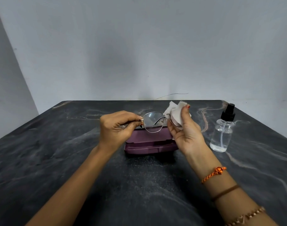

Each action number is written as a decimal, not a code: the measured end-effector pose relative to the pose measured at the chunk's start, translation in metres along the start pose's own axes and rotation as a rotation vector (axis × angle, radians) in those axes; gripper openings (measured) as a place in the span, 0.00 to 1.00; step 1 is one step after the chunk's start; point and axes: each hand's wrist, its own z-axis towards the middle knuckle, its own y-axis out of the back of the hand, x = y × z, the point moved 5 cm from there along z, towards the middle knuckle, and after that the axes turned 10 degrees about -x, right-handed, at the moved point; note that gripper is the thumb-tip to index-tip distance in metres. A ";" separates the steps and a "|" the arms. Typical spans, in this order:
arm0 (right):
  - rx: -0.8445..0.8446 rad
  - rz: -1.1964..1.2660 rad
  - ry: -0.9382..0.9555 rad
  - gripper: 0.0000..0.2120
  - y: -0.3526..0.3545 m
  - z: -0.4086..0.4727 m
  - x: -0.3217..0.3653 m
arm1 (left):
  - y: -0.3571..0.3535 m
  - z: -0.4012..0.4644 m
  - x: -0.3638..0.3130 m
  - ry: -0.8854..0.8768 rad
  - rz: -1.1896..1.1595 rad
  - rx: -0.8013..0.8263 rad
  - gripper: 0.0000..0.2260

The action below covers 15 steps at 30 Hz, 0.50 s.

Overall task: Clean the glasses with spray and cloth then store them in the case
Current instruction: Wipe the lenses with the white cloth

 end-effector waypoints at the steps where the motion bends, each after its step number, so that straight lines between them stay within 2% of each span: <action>1: -0.007 -0.030 0.028 0.11 0.001 0.001 0.001 | -0.001 -0.001 -0.001 -0.007 0.001 0.010 0.05; 9: 0.119 -0.274 0.188 0.08 -0.004 -0.002 0.003 | 0.004 -0.001 0.004 0.045 0.018 -0.059 0.04; 12: 0.104 -0.447 0.223 0.10 -0.002 -0.001 0.003 | 0.006 0.000 0.005 0.059 0.025 -0.073 0.05; 15: 0.038 -0.482 0.177 0.14 0.003 0.001 0.002 | 0.007 0.001 0.004 0.048 0.026 -0.071 0.05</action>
